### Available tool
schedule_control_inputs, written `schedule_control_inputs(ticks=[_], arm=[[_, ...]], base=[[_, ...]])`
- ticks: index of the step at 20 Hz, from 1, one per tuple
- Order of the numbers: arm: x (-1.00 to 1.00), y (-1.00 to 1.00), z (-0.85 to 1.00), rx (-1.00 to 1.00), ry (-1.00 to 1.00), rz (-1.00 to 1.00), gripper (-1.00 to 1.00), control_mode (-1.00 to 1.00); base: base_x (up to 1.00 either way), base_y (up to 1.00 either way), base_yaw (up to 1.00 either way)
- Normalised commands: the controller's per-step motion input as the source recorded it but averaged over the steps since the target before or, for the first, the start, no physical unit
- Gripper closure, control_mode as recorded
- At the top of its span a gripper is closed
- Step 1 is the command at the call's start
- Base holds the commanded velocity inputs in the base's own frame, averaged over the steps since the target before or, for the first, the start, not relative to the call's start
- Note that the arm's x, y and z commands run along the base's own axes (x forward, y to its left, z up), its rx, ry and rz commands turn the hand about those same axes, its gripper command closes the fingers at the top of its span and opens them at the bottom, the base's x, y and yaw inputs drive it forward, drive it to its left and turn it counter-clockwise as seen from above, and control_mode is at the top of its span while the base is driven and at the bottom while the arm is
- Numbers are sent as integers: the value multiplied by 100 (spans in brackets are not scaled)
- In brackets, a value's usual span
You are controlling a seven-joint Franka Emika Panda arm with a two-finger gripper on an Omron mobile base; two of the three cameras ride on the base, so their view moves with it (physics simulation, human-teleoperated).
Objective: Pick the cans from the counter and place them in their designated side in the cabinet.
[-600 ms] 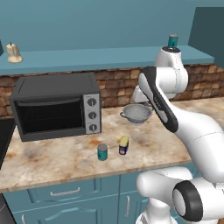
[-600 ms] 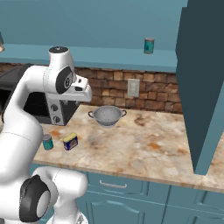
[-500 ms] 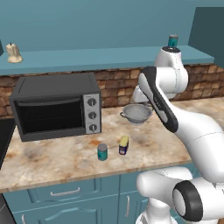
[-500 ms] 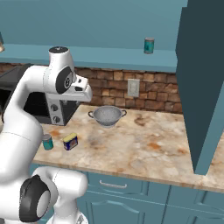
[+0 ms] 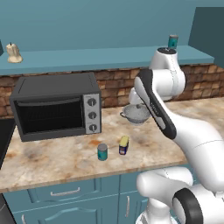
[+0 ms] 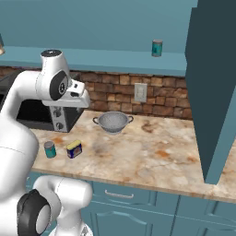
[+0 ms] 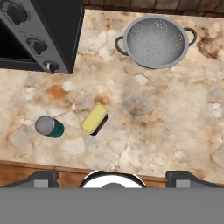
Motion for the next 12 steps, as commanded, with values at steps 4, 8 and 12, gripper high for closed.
schedule_control_inputs(ticks=[4, 8, 12], arm=[[-7, 43, 0, 0, -2, 1, -100, -100], [-6, 44, 0, 0, -2, 1, -100, -100], [-6, 42, 0, 0, 0, 1, -100, -100]], base=[[0, 0, 0], [0, 0, 0], [0, 0, 0]])
